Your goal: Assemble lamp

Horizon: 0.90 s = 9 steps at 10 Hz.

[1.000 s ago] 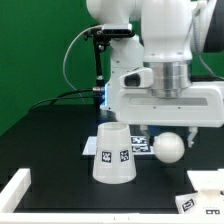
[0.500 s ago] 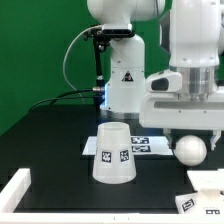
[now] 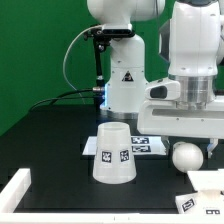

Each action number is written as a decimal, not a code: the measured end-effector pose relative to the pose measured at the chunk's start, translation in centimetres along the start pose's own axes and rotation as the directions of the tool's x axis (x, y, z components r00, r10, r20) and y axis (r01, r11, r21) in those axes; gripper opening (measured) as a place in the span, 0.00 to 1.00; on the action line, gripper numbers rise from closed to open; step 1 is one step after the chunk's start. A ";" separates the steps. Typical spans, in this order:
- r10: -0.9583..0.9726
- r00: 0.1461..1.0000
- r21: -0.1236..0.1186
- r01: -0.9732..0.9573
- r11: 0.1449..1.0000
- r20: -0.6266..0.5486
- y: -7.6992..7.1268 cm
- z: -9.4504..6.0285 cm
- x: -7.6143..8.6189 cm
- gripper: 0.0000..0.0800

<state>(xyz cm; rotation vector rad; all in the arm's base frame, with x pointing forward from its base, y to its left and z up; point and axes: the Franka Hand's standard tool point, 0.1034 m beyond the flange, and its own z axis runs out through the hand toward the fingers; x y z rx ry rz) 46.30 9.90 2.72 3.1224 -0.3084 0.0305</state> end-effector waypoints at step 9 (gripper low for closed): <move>0.001 1.000 0.000 -0.001 1.000 0.001 0.0 0.0 0.0 0.87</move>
Offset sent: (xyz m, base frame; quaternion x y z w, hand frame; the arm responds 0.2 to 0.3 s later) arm 0.0000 0.0000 0.0000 0.0000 0.0000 0.0000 1.0000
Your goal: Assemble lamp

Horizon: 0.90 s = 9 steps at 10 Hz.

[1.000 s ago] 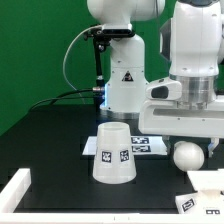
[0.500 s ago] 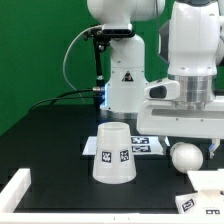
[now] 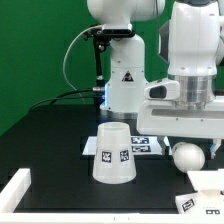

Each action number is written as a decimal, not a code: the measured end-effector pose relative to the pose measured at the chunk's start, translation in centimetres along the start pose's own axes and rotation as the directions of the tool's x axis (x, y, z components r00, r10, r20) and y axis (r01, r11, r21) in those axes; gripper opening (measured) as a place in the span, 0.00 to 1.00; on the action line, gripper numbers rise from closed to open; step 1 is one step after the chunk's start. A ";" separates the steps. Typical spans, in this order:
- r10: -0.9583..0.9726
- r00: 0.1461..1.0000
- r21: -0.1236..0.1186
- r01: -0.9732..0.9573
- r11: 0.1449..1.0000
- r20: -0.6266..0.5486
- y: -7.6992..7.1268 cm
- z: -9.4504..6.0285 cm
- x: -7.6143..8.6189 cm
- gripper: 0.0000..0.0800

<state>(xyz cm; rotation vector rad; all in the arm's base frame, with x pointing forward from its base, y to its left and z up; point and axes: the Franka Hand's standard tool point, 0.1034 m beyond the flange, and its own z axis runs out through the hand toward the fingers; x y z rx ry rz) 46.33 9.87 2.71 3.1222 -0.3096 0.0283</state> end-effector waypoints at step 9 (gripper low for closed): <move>-0.119 0.886 0.032 0.117 0.993 0.448 -0.1 -4.6 2.7 0.87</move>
Offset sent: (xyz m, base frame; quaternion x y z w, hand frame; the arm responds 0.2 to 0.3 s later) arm 0.0274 0.0047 0.0343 0.0910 -0.1788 -0.1040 0.9741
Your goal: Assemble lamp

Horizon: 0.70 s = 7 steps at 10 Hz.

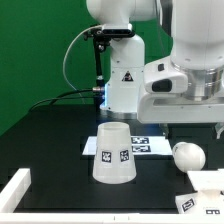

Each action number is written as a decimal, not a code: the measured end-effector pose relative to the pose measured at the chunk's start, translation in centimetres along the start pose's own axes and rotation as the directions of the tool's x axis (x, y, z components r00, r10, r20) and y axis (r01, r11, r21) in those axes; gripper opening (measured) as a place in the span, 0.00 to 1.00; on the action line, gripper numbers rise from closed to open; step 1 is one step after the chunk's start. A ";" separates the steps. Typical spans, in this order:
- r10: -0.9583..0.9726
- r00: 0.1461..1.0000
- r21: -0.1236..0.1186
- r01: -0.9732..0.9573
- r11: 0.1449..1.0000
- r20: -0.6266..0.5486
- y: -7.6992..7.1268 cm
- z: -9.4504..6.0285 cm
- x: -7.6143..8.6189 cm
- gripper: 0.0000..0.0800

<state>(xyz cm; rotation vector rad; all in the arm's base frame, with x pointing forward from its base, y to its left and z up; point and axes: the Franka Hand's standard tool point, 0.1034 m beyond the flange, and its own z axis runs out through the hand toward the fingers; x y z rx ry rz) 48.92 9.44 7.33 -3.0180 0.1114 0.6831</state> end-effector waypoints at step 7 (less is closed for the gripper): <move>0.125 0.923 -0.080 -0.103 0.991 0.364 -0.7 1.3 0.4 0.87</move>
Offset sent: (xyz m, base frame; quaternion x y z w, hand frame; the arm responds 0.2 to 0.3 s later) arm 0.0040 0.0253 -0.0126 0.0176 -0.1494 0.0392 0.9878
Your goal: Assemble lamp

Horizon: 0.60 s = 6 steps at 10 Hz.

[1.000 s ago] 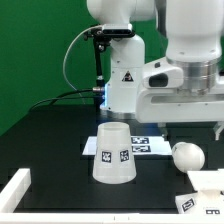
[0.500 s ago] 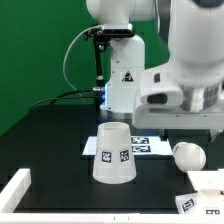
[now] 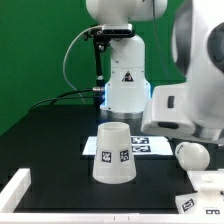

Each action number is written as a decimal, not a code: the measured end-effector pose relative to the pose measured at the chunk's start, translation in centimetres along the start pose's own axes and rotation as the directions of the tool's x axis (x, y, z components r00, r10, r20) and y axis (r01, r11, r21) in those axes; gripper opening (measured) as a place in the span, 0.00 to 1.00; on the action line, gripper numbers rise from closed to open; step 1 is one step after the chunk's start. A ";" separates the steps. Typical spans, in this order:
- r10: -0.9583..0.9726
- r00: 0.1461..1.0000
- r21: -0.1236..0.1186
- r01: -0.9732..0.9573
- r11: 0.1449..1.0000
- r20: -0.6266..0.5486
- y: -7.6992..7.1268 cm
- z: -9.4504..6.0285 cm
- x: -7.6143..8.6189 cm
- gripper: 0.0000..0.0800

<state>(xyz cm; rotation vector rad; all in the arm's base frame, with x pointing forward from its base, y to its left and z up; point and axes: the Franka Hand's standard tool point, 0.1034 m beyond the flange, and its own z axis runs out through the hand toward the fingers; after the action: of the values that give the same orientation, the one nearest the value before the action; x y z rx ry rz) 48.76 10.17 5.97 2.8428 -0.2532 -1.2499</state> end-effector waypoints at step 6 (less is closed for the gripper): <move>0.090 0.995 0.008 -0.090 0.996 -0.032 -1.4 1.8 0.9 0.87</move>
Offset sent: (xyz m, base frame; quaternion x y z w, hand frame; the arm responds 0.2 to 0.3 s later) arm -0.0084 0.0036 -0.0227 0.0430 0.0252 0.0259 0.9984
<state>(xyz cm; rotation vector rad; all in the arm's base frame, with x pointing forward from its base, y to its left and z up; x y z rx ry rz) 48.27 11.46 3.95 2.8196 -0.3809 -1.1870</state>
